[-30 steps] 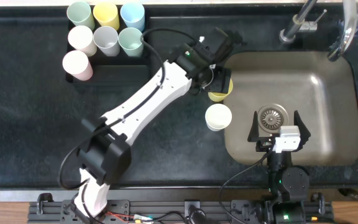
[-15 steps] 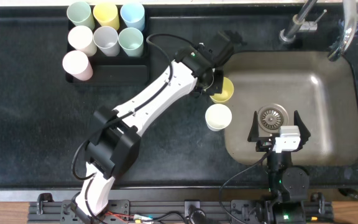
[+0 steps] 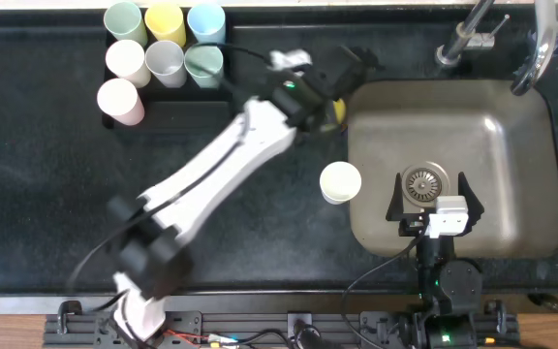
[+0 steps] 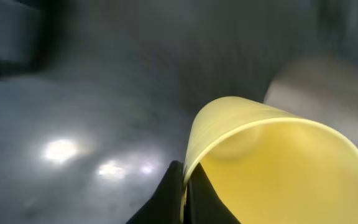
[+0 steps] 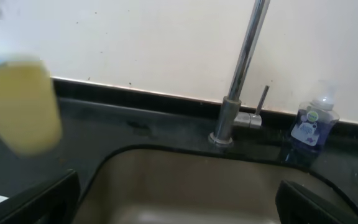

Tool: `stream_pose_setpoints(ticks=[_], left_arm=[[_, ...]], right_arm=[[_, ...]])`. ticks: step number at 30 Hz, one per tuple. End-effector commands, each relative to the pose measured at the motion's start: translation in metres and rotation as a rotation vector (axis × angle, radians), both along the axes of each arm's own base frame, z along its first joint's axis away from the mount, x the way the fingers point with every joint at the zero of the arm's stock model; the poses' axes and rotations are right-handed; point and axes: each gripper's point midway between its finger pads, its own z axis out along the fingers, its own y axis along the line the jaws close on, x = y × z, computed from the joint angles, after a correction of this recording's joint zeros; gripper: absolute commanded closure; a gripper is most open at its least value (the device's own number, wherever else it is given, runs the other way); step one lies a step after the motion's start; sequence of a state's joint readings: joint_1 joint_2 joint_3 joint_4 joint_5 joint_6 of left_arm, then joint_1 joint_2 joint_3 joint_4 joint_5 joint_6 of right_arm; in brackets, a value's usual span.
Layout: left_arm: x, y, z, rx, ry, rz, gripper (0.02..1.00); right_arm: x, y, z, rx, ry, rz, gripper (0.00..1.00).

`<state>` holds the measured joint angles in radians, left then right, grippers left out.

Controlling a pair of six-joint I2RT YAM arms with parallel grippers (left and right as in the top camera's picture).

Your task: Store Cups

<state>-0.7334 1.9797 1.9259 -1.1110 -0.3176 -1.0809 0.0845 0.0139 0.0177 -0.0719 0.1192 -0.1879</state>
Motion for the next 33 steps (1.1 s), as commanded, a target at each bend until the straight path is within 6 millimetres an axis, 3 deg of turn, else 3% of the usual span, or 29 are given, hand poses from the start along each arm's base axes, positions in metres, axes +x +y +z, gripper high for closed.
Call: stream_pose_setpoints(ticks=[1, 7, 11, 22, 33], left_arm=[[0.011, 0.096, 0.093, -0.135, -0.238, 0.511, 0.982], [-0.017, 0.173, 0.083, -0.244, -0.081, 0.920, 0.982], [-0.022, 0.199, 0.068, -0.275, 0.034, 1.018, 0.980], [-0.018, 0.226, -0.001, -0.282, 0.284, 1.163, 0.982], [-0.009, 0.238, -0.036, -0.226, 0.348, 1.215, 0.982]], right_arm=[[0.000, -0.002, -0.003, -0.003, -0.003, -0.010, 0.005], [0.000, -0.002, -0.003, -0.003, -0.003, -0.011, 0.005], [0.000, -0.002, -0.003, -0.003, -0.003, -0.011, 0.005], [0.000, -0.002, -0.003, -0.003, -0.003, -0.010, 0.007], [0.000, -0.002, -0.003, -0.003, -0.003, -0.010, 0.005]])
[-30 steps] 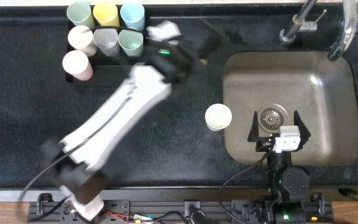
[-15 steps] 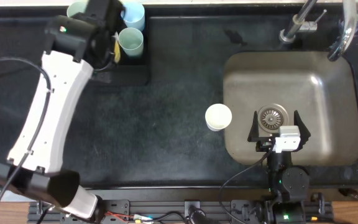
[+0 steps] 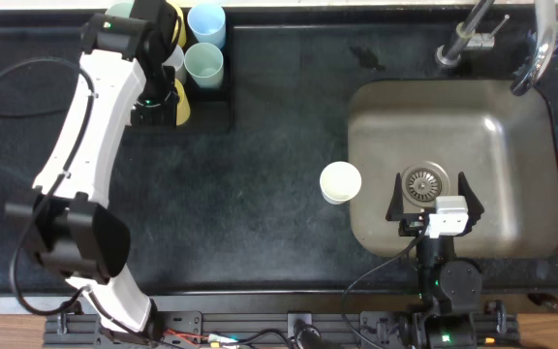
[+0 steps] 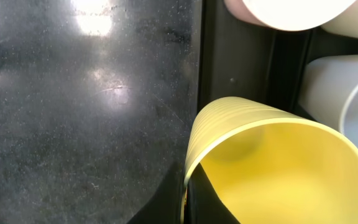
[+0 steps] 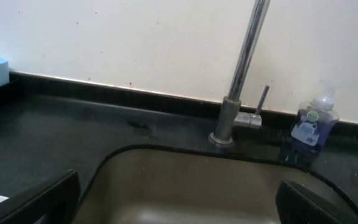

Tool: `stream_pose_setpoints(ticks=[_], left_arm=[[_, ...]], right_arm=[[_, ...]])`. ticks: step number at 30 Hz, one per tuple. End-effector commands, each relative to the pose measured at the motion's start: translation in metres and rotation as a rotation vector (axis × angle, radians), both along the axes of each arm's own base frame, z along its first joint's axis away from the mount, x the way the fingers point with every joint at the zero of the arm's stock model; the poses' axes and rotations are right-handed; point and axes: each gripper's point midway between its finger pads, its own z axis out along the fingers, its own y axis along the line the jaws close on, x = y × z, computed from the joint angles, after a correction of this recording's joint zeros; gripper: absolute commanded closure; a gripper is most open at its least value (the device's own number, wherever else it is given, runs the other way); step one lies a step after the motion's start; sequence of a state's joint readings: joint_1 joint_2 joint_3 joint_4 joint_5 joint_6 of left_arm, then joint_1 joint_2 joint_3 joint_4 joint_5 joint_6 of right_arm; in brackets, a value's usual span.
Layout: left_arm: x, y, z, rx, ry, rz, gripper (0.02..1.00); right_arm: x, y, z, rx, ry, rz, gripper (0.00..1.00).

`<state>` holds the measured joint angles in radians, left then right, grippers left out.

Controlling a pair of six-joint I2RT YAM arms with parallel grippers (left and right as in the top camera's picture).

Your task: Store Cups

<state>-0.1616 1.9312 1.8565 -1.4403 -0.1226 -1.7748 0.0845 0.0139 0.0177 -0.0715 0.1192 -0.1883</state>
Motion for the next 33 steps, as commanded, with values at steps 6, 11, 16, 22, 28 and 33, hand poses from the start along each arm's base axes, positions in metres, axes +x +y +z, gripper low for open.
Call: stream_pose_setpoints(ticks=[6, 11, 16, 22, 28, 33], left_arm=[[0.001, 0.016, -0.016, 0.007, 0.044, 0.058, 0.980], [0.005, 0.019, -0.025, 0.010, 0.060, 0.065, 0.982], [0.017, 0.017, -0.037, 0.008, 0.044, 0.064, 0.982], [0.026, 0.023, -0.041, 0.042, 0.021, 0.066, 0.982], [0.026, 0.026, -0.042, 0.061, 0.025, 0.066, 0.982], [0.025, 0.025, -0.049, 0.060, 0.047, 0.065, 0.982]], right_arm=[[0.000, -0.002, -0.003, -0.003, -0.003, -0.010, 0.003], [0.000, -0.002, -0.003, -0.003, -0.003, -0.011, 0.005], [0.000, -0.002, -0.003, -0.003, -0.003, -0.010, 0.003], [0.000, -0.002, -0.003, -0.002, -0.003, -0.011, 0.003], [0.000, -0.002, -0.003, -0.003, -0.003, -0.011, 0.005], [0.000, -0.002, -0.003, -0.002, -0.003, -0.011, 0.005]])
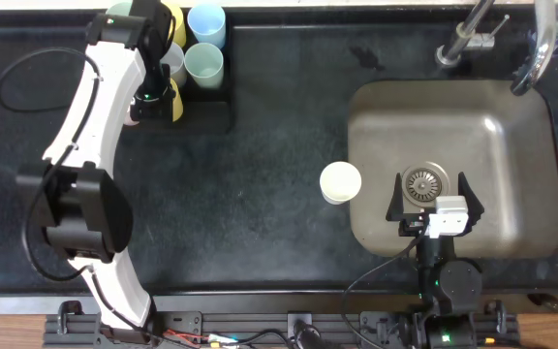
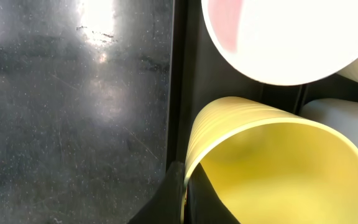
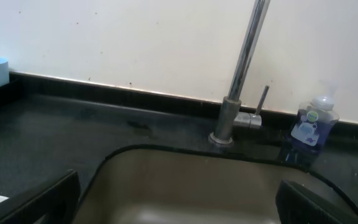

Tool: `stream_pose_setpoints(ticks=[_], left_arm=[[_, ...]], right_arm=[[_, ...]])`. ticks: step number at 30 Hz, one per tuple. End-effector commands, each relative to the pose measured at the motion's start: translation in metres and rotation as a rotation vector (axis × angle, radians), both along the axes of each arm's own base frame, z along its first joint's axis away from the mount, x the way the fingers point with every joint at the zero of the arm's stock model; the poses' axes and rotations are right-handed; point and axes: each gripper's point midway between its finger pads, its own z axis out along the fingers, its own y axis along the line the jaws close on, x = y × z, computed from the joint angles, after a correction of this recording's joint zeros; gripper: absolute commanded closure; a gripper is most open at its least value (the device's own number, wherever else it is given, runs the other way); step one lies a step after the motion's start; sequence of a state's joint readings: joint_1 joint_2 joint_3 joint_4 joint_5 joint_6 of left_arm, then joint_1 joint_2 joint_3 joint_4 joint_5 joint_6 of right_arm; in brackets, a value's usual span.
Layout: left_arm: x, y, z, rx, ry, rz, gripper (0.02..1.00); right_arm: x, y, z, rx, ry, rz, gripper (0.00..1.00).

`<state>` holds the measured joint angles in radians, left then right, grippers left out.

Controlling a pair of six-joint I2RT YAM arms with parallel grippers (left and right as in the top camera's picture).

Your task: Store Cups

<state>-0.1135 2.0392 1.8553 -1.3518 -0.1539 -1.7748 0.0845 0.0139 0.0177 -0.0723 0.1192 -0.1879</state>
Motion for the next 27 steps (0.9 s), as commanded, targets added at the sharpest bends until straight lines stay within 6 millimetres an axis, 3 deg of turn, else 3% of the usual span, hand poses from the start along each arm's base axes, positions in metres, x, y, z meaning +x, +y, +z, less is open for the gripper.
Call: stream_pose_setpoints(ticks=[1, 27], left_arm=[[-0.001, 0.005, -0.013, 0.026, 0.035, 0.016, 0.982], [-0.001, 0.007, -0.024, 0.043, 0.064, 0.015, 0.976]], right_arm=[[0.000, -0.002, -0.003, -0.003, -0.003, -0.011, 0.007], [0.000, -0.002, -0.003, -0.003, -0.003, -0.011, 0.003]])
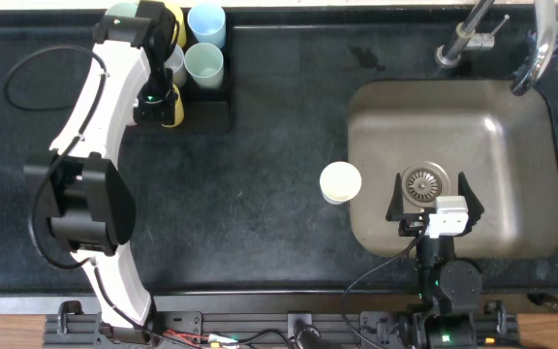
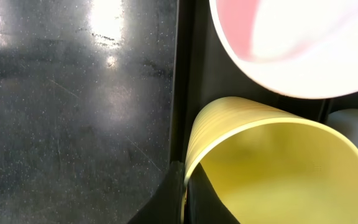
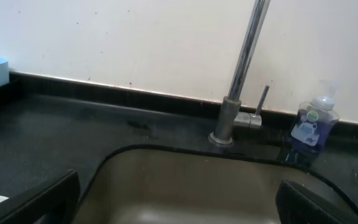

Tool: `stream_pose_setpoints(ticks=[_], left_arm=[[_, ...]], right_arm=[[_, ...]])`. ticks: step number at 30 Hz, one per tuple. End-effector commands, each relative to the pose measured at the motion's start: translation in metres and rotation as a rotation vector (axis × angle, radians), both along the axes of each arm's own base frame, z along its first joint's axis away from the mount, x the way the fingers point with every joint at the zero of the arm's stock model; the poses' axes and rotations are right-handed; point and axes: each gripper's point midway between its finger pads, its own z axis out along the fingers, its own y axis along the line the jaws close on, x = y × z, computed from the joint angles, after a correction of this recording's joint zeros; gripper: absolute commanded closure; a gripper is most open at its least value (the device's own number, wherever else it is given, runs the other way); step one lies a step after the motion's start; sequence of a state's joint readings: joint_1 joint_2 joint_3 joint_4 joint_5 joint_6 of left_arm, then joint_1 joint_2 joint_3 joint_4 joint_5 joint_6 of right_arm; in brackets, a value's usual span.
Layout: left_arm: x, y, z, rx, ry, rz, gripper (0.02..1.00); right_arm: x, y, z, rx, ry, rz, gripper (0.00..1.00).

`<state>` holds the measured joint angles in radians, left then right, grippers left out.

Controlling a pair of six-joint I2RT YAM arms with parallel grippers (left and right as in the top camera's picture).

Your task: Store Cups

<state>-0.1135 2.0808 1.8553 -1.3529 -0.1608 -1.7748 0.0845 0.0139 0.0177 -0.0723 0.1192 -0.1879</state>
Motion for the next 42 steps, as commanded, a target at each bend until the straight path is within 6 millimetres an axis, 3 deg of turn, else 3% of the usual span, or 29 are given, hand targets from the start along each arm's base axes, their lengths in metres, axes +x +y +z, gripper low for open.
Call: stream_pose_setpoints(ticks=[1, 14, 16, 19, 26, 31, 35, 40, 42], left_arm=[[-0.001, 0.006, -0.009, 0.031, 0.023, 0.015, 0.974], [-0.001, 0.010, -0.008, 0.053, 0.023, 0.008, 0.919], [-0.001, 0.009, -0.008, 0.053, 0.023, 0.008, 0.869], [-0.001, 0.009, -0.008, 0.051, 0.021, 0.008, 0.673], [0.000, 0.012, 0.010, 0.063, -0.026, 0.008, 0.652], [-0.003, 0.016, 0.059, 0.094, -0.151, 0.007, 0.632], [-0.016, 0.018, 0.119, 0.101, -0.310, 0.003, 0.601], [-0.023, 0.029, 0.229, 0.274, -0.673, -0.200, 0.389], [-0.020, 0.029, 0.281, 0.403, -0.868, -0.390, 0.345]], right_arm=[[0.000, -0.002, -0.003, -0.003, -0.003, -0.010, 0.005], [0.000, -0.002, -0.003, -0.003, -0.003, -0.011, 0.003], [0.000, -0.002, -0.003, -0.003, -0.003, -0.010, 0.003], [0.000, -0.002, -0.003, -0.003, -0.003, -0.011, 0.005], [0.000, -0.002, -0.003, -0.003, -0.003, -0.010, 0.003], [0.000, -0.002, -0.003, -0.003, -0.003, -0.010, 0.003], [0.000, -0.002, -0.003, -0.003, -0.003, -0.011, 0.003], [0.000, -0.002, -0.003, -0.003, -0.003, -0.010, 0.007], [0.000, -0.002, -0.003, -0.003, -0.003, -0.010, 0.003]])
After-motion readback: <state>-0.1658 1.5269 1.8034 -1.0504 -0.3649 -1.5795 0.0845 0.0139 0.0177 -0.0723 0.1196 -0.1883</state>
